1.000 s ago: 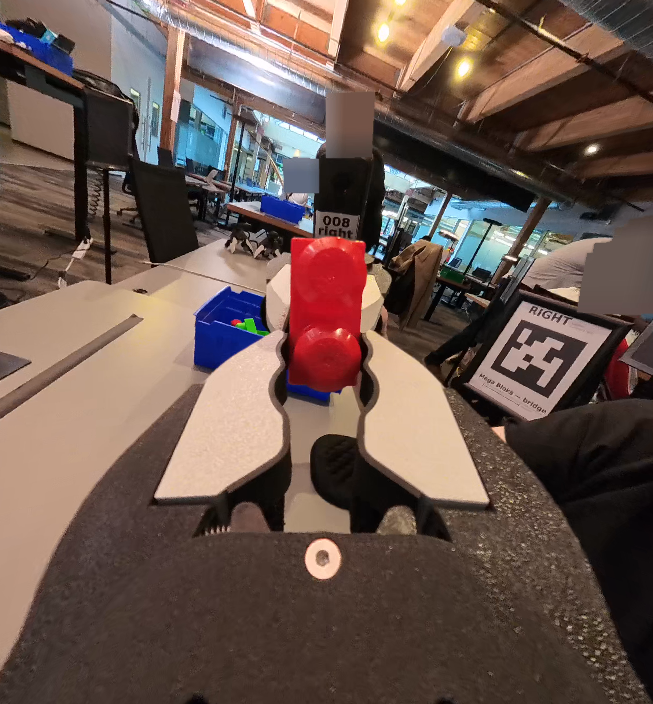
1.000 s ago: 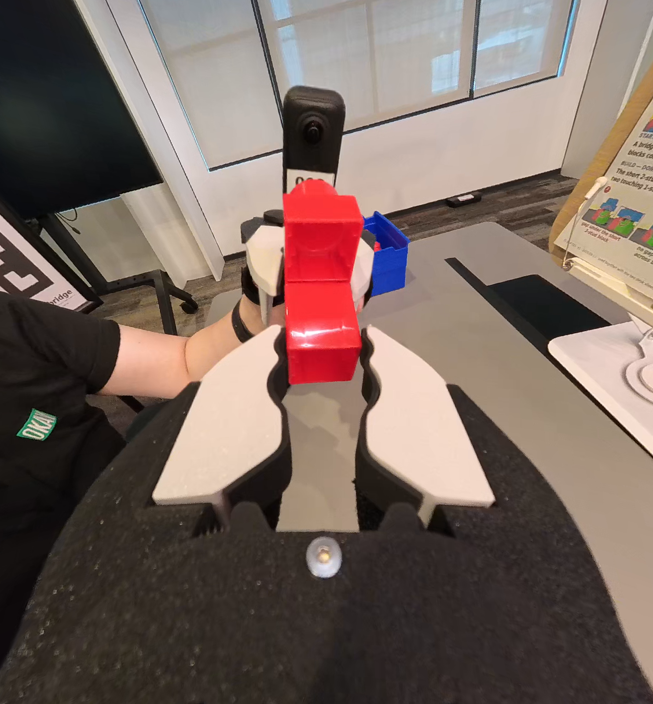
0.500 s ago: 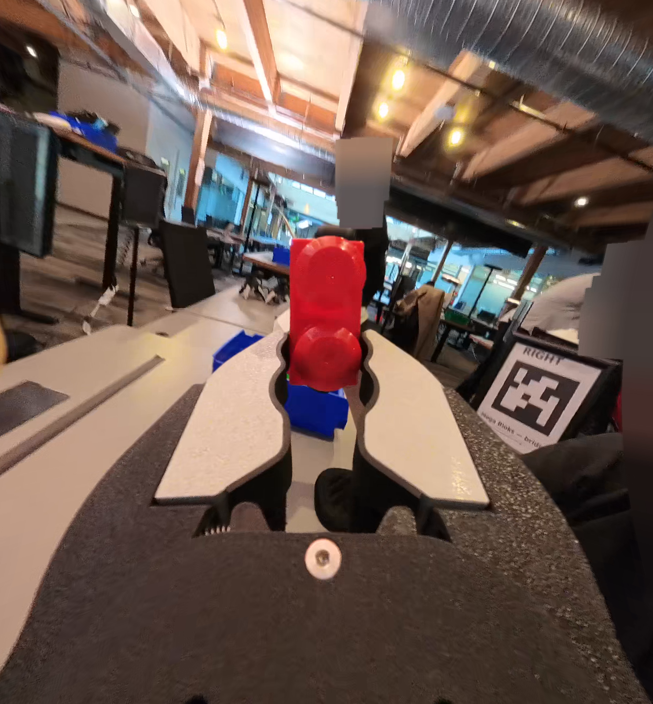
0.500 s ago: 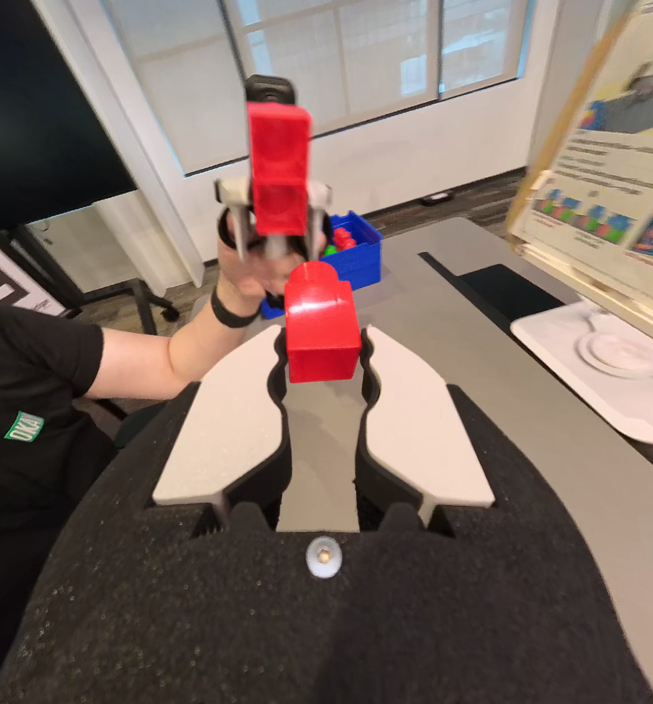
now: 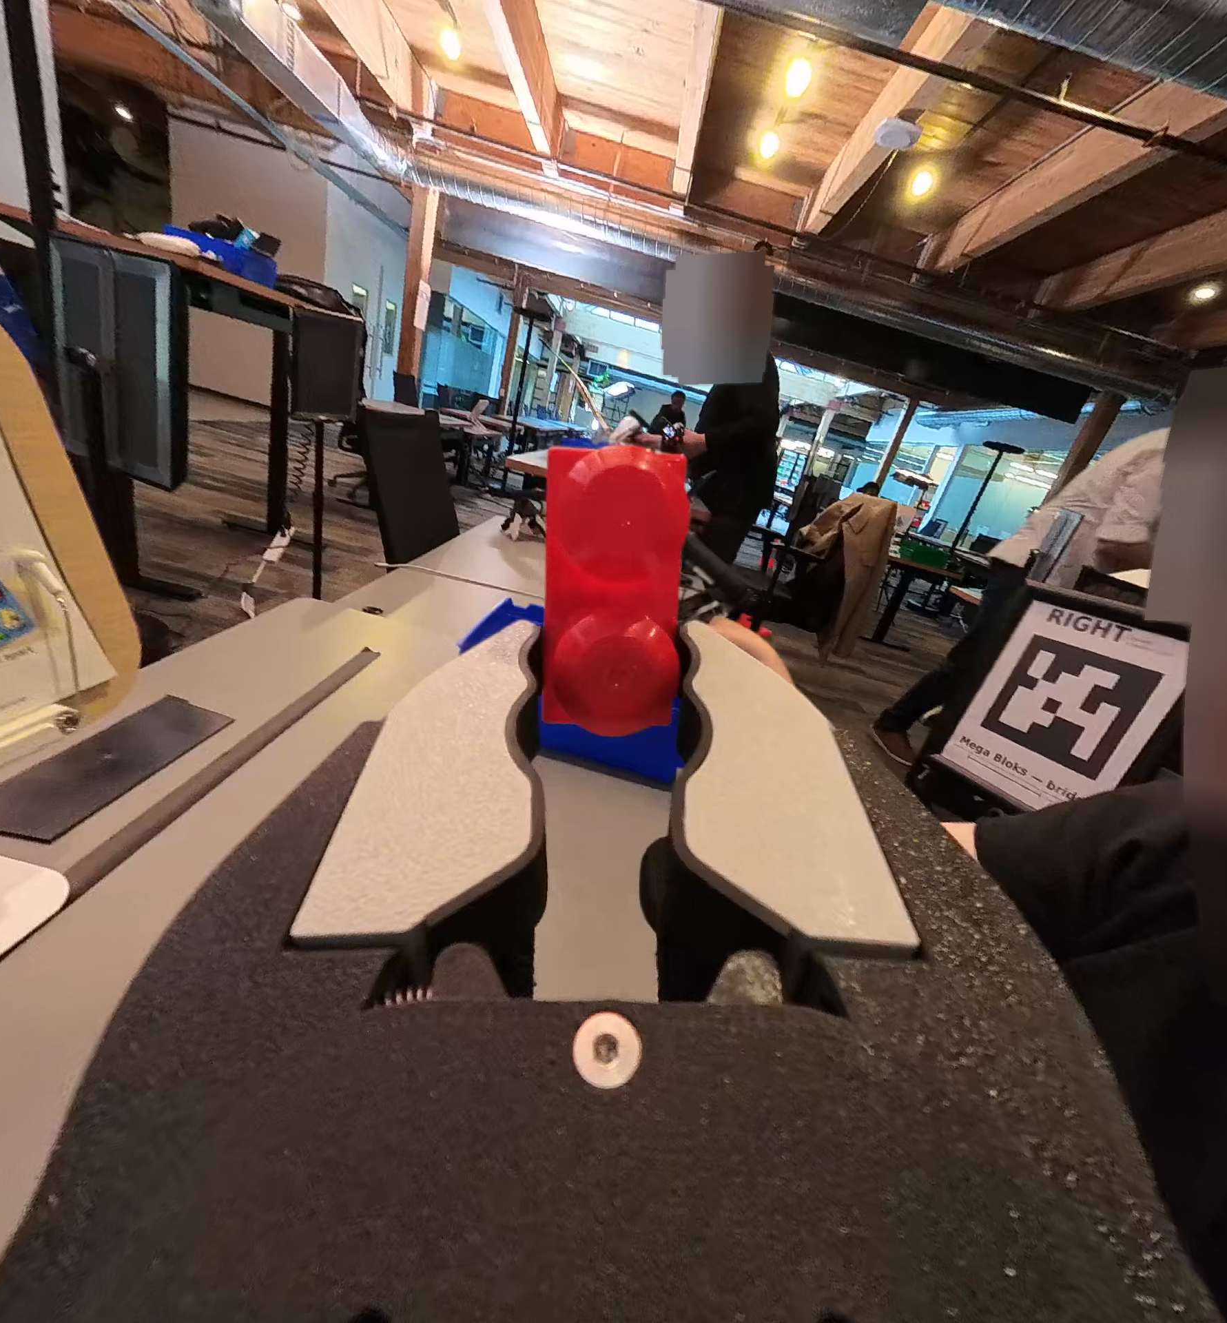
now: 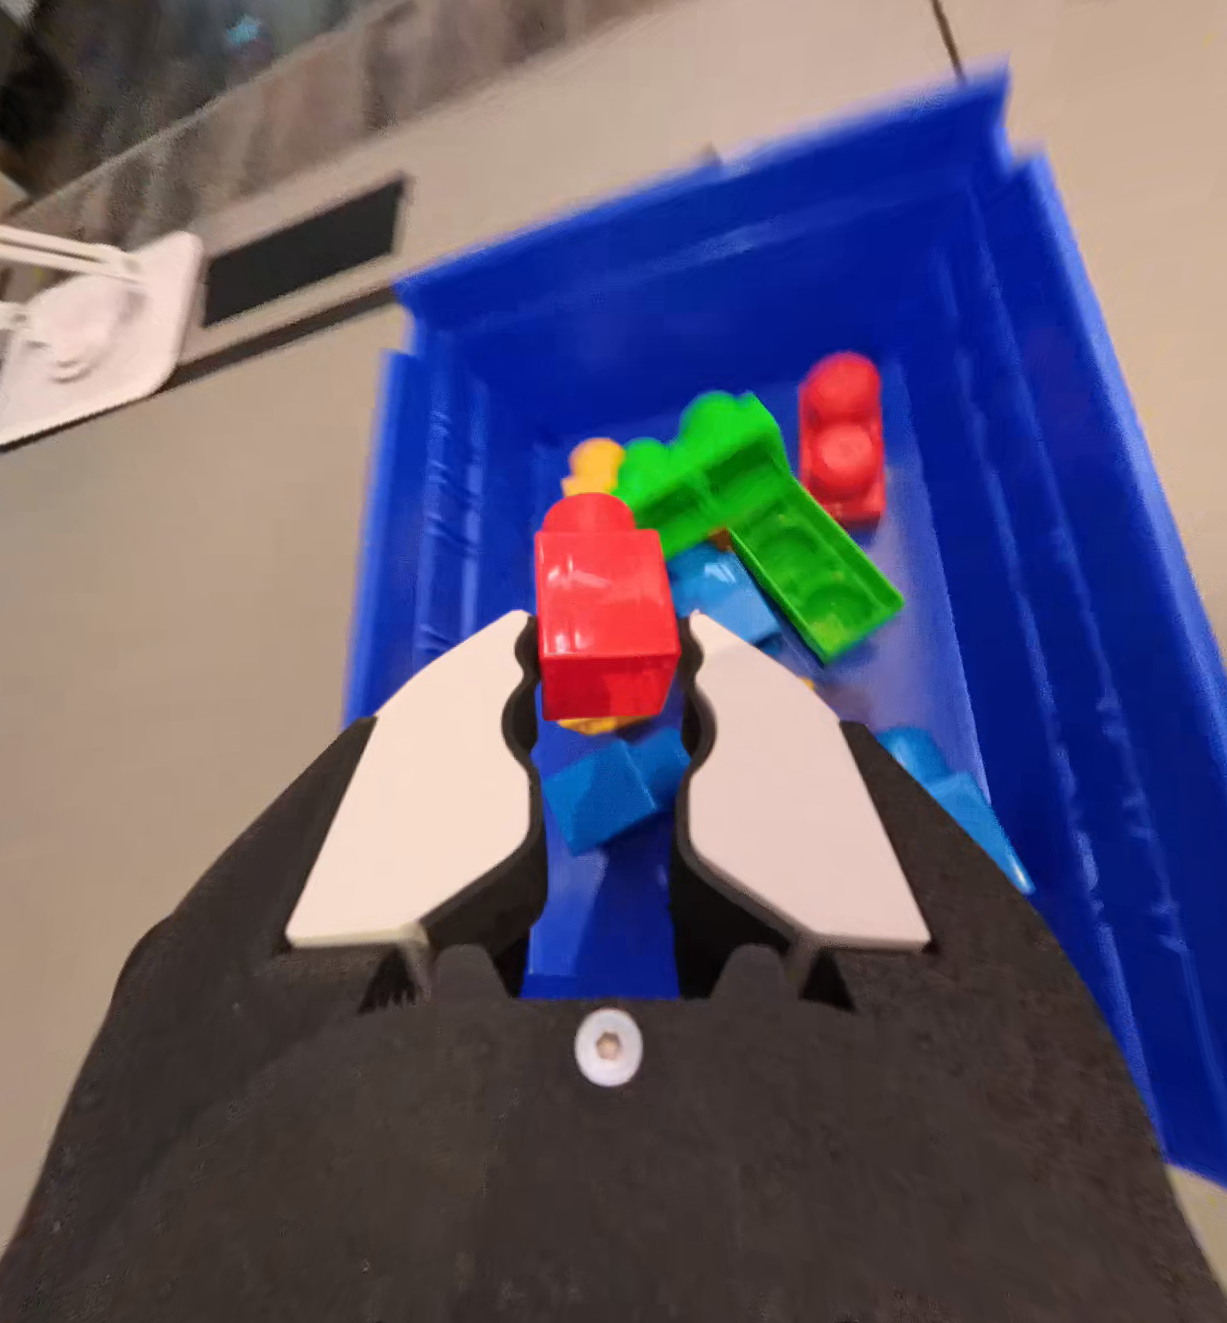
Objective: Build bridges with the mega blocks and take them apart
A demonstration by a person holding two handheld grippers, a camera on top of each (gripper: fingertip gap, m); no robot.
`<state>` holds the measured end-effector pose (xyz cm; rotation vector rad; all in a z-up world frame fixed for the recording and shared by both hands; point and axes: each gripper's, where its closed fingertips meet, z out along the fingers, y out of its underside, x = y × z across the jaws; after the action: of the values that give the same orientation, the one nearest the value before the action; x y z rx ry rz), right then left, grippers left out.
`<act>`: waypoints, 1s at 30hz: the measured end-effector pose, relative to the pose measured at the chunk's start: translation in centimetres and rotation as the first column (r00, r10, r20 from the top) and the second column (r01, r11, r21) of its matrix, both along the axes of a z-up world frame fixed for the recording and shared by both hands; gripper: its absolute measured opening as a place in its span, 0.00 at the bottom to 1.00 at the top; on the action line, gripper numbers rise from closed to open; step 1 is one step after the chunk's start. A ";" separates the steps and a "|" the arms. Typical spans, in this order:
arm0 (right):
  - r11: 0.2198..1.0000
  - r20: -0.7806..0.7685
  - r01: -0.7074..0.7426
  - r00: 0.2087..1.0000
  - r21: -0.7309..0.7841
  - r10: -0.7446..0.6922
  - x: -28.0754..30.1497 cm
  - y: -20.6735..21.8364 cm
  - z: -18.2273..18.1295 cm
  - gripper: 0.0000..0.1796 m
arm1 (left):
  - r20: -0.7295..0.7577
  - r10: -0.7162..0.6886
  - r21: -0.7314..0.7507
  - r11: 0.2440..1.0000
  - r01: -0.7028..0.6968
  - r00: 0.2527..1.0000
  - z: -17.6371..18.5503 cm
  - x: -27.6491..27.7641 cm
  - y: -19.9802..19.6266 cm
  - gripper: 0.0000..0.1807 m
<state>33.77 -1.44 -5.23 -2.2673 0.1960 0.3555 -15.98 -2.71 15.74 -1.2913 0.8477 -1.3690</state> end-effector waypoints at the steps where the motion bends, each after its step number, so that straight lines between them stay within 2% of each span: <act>1: 0.998 -0.029 0.031 0.999 -0.047 -0.033 0.6 -0.2 -1.4 0.20 | -0.009 -0.012 -0.003 1.000 0.012 1.000 -0.2 0.4 -0.2 0.19; 5: 0.987 -0.076 0.120 0.989 -0.109 -0.129 1.5 0.5 -3.2 0.22 | -0.059 -0.038 -0.003 0.999 0.038 0.998 -1.2 1.9 -0.6 0.19; 6: 0.984 -0.076 0.141 0.986 -0.111 -0.149 1.6 0.6 -3.1 0.28 | -0.066 -0.046 -0.006 0.999 0.046 0.997 -1.4 2.2 -0.7 0.19; 8: 0.983 -0.048 0.162 0.985 -0.086 -0.167 1.8 0.6 -2.0 0.32 | -0.081 -0.063 -0.013 0.998 0.062 0.995 -1.8 2.9 -0.9 0.19; 10: 0.987 -0.020 0.161 0.987 -0.014 -0.162 1.5 0.9 0.2 0.33 | -0.104 -0.078 -0.021 0.997 0.076 0.992 -2.4 3.7 -1.0 0.19; 12: 0.989 0.013 0.103 0.994 0.108 -0.105 -0.3 1.5 4.0 0.34 | -0.138 -0.084 -0.028 0.996 0.080 0.987 -3.3 4.7 -1.1 0.19; 14: 0.955 0.028 -0.059 0.998 0.292 0.053 -4.7 2.4 9.1 0.34 | -0.184 -0.095 -0.030 0.995 0.091 0.978 -4.3 5.8 -1.2 0.19; 15: 0.910 0.028 -0.161 0.986 0.383 0.163 -7.8 2.6 11.7 0.33 | -0.206 -0.106 -0.031 0.994 0.101 0.973 -4.8 6.3 -1.4 0.19; 17: 0.762 0.032 -0.385 0.901 0.521 0.433 -15.3 1.9 15.9 0.33 | -0.253 -0.129 -0.037 0.992 0.123 0.959 -5.9 7.3 -1.8 0.19; 19: 0.560 0.068 -0.594 0.718 0.578 0.693 -23.0 -0.2 18.3 0.32 | -0.306 -0.151 -0.041 0.989 0.145 0.940 -7.0 8.1 -2.2 0.19; 21: 0.367 0.149 -0.742 0.526 0.561 0.837 -29.0 -2.3 18.8 0.30 | -0.347 -0.165 -0.039 0.986 0.161 0.923 -7.9 8.7 -2.6 0.19; 22: 0.310 0.187 -0.782 0.471 0.541 0.862 -31.3 -2.7 18.7 0.29 | -0.361 -0.171 -0.039 0.985 0.169 0.917 -8.2 9.0 -2.7 0.19; 25: 0.214 0.237 -0.864 0.350 0.456 0.906 -36.0 -3.5 17.3 0.29 | -0.384 -0.197 -0.053 0.980 0.192 0.902 -8.9 9.5 -3.2 0.19; 30: 0.190 0.257 -0.926 0.280 0.326 0.925 -38.6 -3.0 14.3 0.32 | -0.415 -0.214 -0.060 0.976 0.208 0.884 -9.7 9.9 -3.5 0.19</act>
<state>-4.82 -4.48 9.06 -1.6385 -1.2782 0.9235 -6.10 -6.18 6.07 -1.5713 1.3089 -1.2793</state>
